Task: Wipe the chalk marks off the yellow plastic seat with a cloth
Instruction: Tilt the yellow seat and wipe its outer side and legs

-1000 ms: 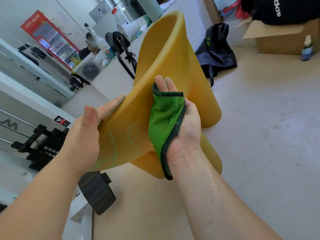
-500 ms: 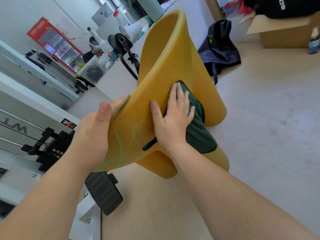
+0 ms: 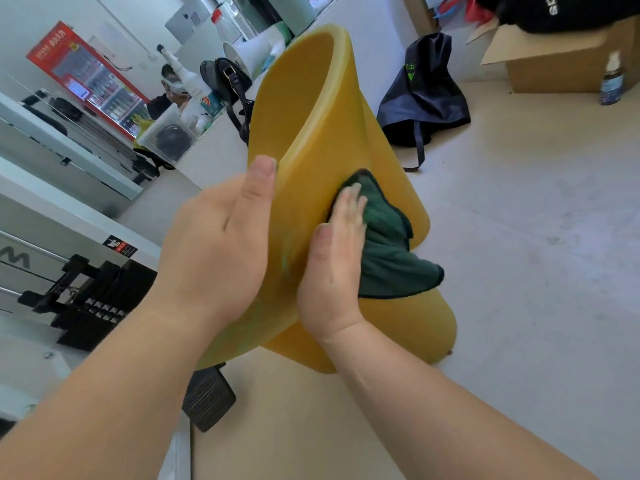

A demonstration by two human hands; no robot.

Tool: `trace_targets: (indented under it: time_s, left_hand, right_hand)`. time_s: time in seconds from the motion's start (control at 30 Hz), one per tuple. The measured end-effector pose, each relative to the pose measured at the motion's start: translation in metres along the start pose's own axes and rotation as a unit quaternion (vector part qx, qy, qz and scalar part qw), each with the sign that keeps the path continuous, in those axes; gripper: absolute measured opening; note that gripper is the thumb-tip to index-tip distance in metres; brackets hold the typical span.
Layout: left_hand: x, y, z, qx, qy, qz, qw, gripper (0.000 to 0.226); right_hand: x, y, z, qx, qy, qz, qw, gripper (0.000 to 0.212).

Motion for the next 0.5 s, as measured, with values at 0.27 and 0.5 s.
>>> trace_targets:
  time_s: [0.27,0.5]
  left_hand:
    - [-0.028,0.077,-0.045,-0.011,-0.018,-0.036,0.999,0.063]
    - [-0.031,0.082,-0.053,0.004,-0.087,0.019,0.996,0.075]
  right_hand:
    - [-0.069,0.029,0.073,-0.007,0.084,0.056,0.995,0.055]
    - [-0.052,0.142,0.084,0.08,-0.036,-0.277,0.957,0.086]
Point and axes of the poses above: each hand's wrist, its own x-axis away from the middle knuckle, its own z-axis out of the back of the hand, y = z × x, the point moved 7 cm from there along -x, towards the middle knuckle, and after that the axes turned 12 degrees about x, right-handed, at the moved point
